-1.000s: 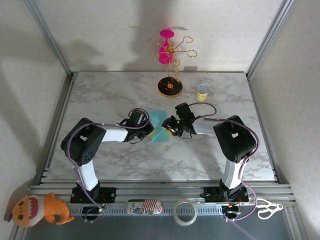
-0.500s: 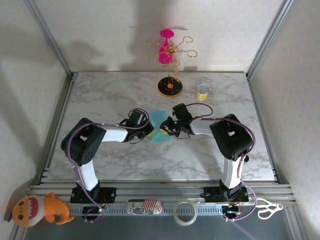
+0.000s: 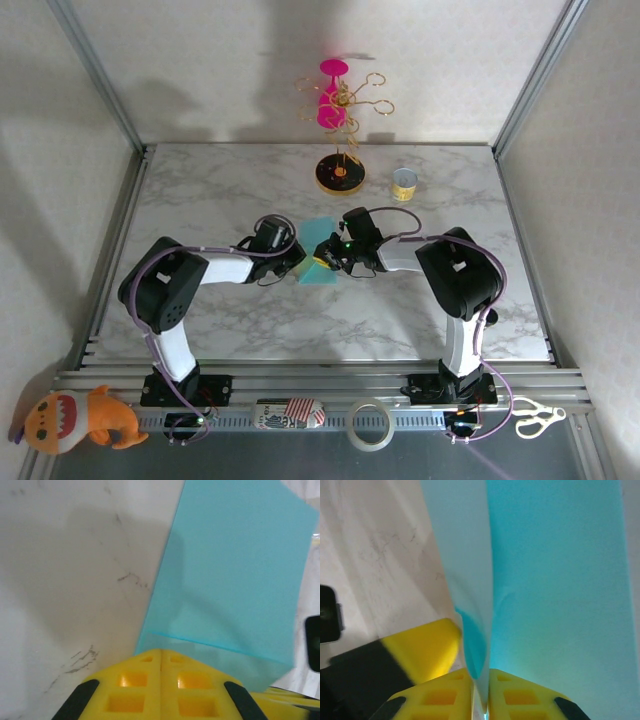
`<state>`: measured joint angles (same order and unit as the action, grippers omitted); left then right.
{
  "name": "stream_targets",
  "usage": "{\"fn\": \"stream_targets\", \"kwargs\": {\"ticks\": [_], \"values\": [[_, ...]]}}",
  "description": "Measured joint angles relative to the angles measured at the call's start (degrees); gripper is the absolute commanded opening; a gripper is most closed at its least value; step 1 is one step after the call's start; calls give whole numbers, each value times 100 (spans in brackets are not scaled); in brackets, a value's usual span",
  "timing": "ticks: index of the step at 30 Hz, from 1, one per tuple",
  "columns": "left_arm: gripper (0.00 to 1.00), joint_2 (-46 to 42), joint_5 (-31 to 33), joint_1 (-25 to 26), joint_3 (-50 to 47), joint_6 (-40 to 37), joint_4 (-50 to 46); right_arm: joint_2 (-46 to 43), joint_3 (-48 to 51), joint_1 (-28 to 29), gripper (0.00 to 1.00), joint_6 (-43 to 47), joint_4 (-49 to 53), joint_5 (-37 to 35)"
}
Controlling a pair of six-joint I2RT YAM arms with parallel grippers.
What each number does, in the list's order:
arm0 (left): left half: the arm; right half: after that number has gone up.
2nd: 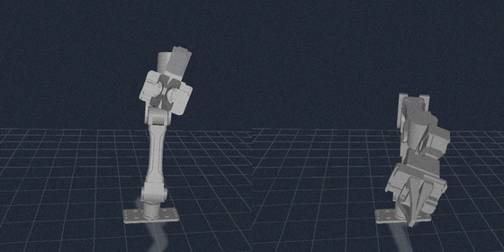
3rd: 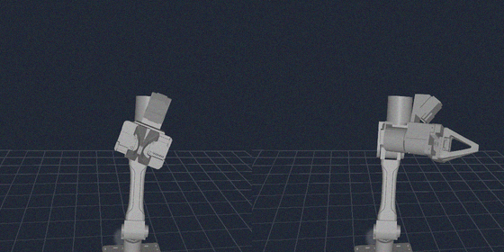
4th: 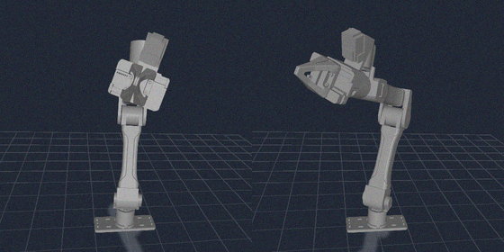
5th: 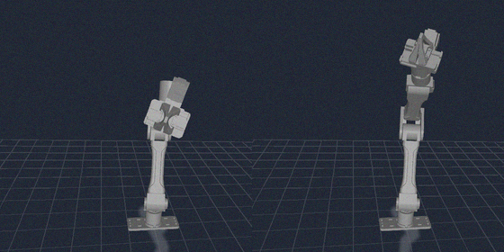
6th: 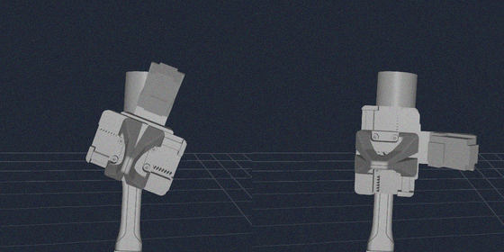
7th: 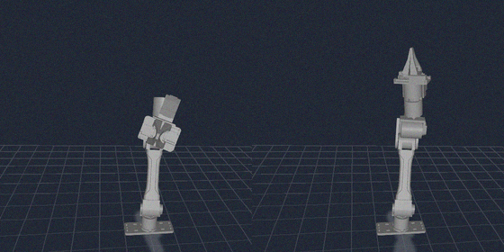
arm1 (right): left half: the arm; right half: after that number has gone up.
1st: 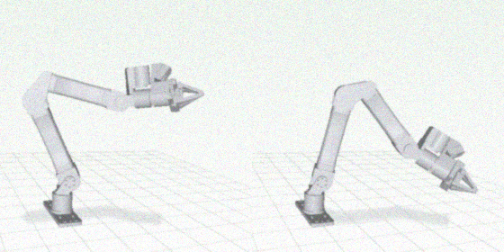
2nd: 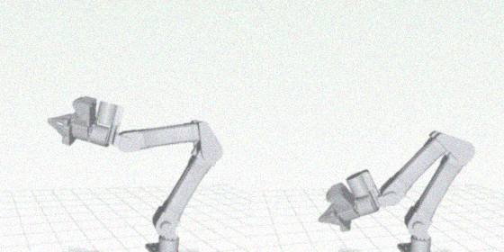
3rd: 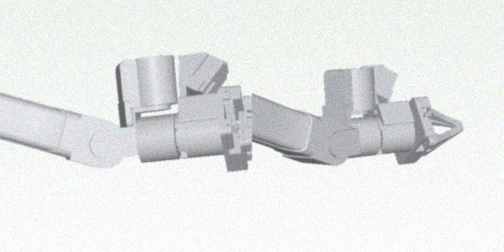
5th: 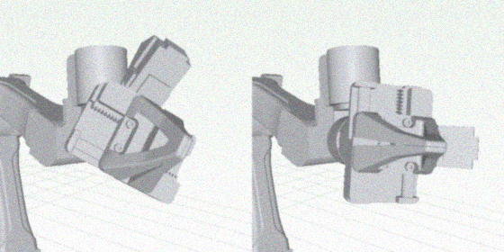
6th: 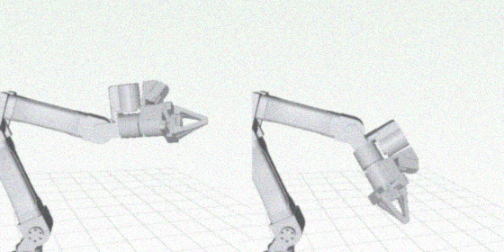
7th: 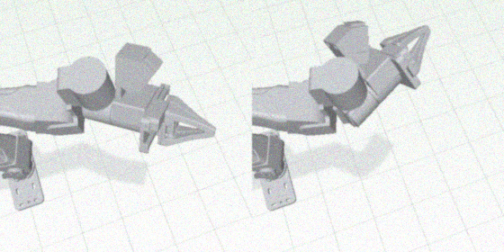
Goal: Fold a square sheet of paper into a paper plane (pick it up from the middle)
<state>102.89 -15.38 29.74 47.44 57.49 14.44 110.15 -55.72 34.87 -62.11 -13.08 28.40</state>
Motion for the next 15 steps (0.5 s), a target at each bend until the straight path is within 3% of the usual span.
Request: {"fn": "stream_targets", "kwargs": {"ticks": [6,15], "values": [[13,-431,-39,-192,0,-35,-164,59,0,2,2,138,61,-28],[32,-1792,-214,-907,-190,-315,-557,-472,-2,-153,0,767,-83,37]]}}
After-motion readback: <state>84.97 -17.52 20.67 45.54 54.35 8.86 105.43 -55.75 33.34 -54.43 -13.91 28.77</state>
